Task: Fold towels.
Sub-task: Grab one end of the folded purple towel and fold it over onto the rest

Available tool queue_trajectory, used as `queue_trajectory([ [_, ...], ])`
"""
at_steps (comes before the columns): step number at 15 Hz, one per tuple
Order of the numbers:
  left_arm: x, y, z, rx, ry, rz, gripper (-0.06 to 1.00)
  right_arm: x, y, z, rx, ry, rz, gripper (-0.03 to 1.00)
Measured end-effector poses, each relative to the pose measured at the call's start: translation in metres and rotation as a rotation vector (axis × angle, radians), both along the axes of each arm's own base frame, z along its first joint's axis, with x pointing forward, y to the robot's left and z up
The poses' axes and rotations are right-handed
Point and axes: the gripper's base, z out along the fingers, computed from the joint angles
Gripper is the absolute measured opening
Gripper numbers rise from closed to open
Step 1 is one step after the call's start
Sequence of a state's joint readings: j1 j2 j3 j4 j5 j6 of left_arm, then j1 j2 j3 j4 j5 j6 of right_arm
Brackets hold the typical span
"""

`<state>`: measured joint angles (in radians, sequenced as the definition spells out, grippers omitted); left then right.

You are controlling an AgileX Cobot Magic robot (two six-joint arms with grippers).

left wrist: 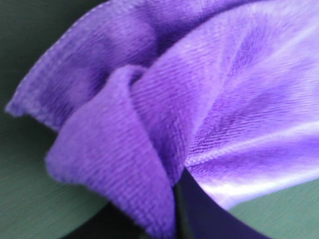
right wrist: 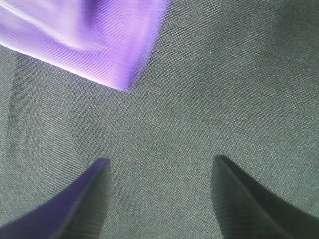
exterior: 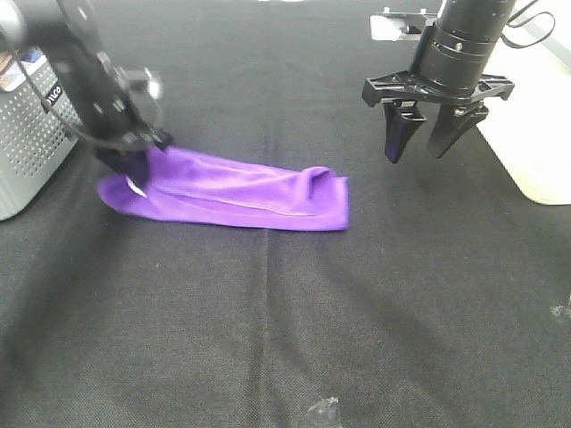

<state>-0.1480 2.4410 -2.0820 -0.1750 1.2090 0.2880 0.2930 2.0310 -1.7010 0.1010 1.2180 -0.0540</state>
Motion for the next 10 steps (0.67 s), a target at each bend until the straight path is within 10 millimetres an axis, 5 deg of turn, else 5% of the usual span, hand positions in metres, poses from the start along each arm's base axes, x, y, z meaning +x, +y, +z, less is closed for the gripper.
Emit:
queue_trajectory([
  [3,-0.002,0.001,0.039,-0.016,-0.082,-0.024,0.04,-0.002,-0.001,0.008,0.005,-0.017,0.0,0.57],
  [5,-0.002,-0.011,0.047,-0.084,-0.101,-0.058,0.04,-0.004,-0.001,0.015,0.01,-0.034,0.0,0.57],
  [10,-0.007,-0.088,0.032,-0.2,-0.081,-0.142,0.04,-0.014,-0.004,0.046,0.032,-0.107,0.0,0.57],
])
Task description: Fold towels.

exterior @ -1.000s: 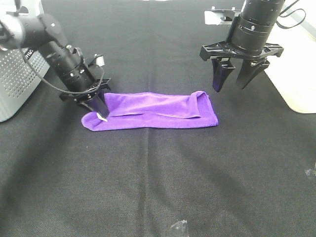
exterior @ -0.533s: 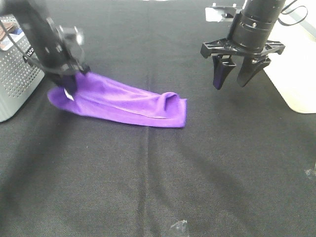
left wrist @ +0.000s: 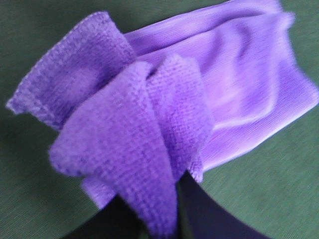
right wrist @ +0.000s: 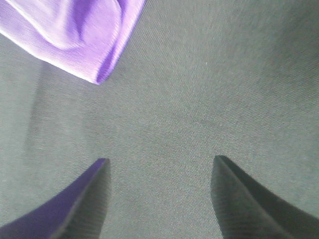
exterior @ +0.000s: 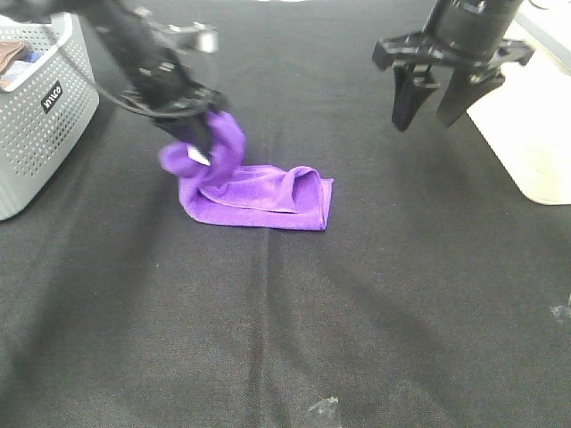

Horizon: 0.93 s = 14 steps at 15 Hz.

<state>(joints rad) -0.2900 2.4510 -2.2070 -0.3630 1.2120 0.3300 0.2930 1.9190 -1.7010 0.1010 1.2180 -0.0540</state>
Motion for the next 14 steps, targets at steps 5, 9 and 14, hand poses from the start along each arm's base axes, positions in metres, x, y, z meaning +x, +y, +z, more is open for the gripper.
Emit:
queue_trajectory([
  [5,0.001,-0.05,-0.018,-0.034,0.005,0.007,0.05,-0.013,-0.003,0.032,0.031,-0.074,-0.001,0.57],
  [9,-0.014,-0.089,-0.027,-0.089,0.046,-0.028,0.28,-0.022,-0.006,0.05,0.047,-0.115,-0.001,0.57],
  [14,-0.024,-0.112,-0.016,-0.305,0.139,-0.013,0.63,-0.027,-0.005,0.058,0.077,-0.129,-0.002,0.57],
])
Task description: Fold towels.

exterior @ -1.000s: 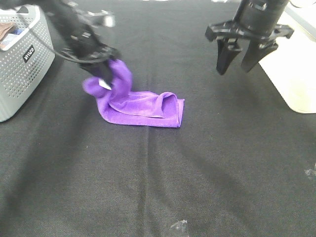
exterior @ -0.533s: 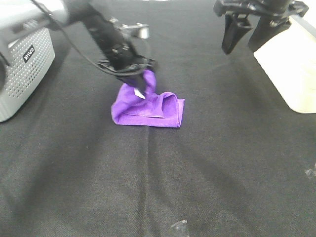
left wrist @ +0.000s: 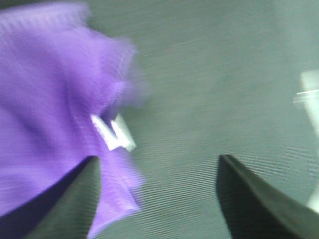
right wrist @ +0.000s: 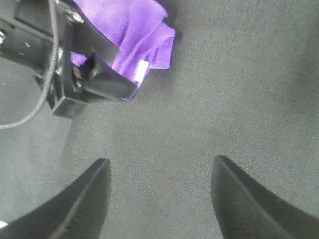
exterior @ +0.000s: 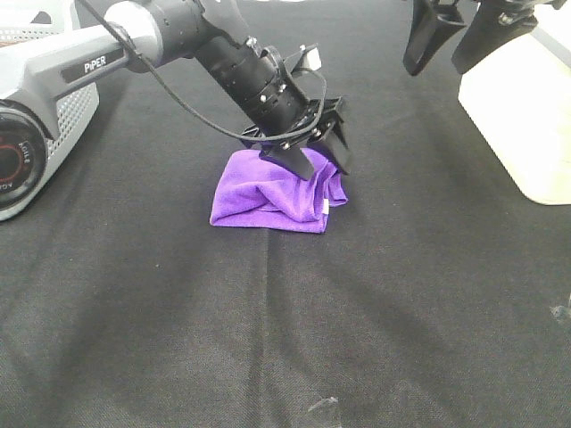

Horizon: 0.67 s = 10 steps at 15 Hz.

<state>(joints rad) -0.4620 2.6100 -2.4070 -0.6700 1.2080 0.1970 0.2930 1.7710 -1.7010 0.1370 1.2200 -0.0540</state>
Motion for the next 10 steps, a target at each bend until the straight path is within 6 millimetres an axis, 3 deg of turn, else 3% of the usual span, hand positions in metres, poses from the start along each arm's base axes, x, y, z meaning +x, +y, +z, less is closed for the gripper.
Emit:
queue_trajectory([
  [3,-0.001,0.001,0.017,-0.009,-0.061,-0.032,0.63,-0.005,-0.002,0.01,0.008,-0.025,0.0,0.57],
  [6,0.005,0.018,0.039,0.113,-0.183,-0.035,0.63,-0.007,-0.001,0.012,0.014,-0.027,0.0,0.57],
  [10,0.013,0.03,0.02,0.228,-0.182,0.0,0.63,-0.008,0.001,0.013,0.05,-0.019,0.003,0.57],
])
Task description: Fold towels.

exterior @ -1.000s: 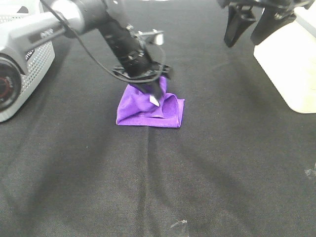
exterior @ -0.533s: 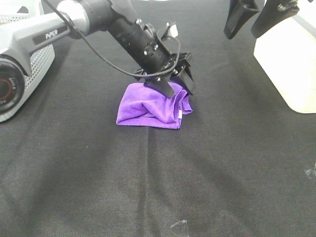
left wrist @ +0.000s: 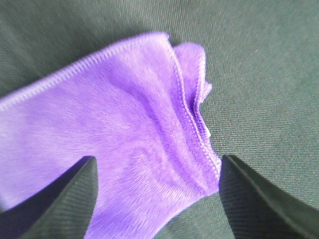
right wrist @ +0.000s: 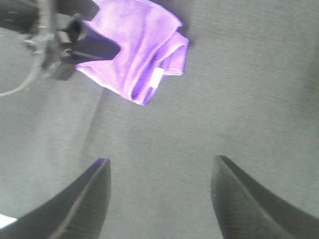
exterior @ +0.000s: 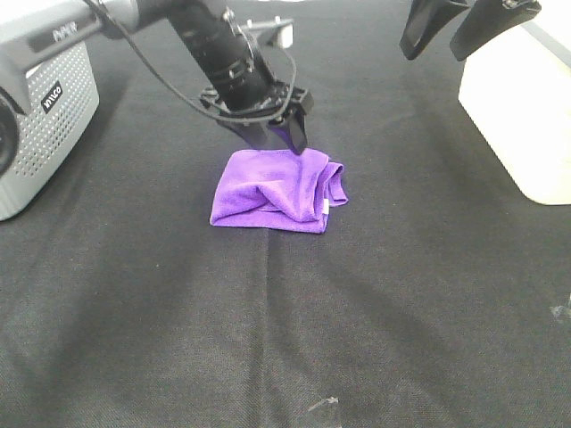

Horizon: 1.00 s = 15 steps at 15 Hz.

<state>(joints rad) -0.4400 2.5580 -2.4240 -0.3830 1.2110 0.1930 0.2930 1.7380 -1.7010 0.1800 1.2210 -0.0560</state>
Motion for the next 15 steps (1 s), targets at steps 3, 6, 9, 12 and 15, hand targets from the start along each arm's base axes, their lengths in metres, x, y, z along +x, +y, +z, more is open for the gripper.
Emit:
queue_trajectory([
  [3,0.001,-0.003,-0.032,-0.008,0.074,0.006,0.63,0.0,0.0,0.0,0.0,0.0,0.0,0.57],
  [6,-0.002,-0.012,-0.062,-0.087,0.185,0.026,0.63,0.0,0.0,0.0,0.0,0.0,0.0,0.57],
  [9,-0.004,-0.019,-0.072,-0.171,0.271,0.069,0.63,0.0,0.0,0.0,0.0,0.0,0.001,0.57],
  [12,-0.005,-0.021,-0.071,-0.205,0.304,0.1,0.63,0.0,0.0,0.0,0.0,0.0,0.001,0.57],
  [15,-0.005,-0.02,-0.058,-0.204,0.284,0.109,0.64,0.0,0.0,0.0,0.001,0.0,0.001,0.57],
])
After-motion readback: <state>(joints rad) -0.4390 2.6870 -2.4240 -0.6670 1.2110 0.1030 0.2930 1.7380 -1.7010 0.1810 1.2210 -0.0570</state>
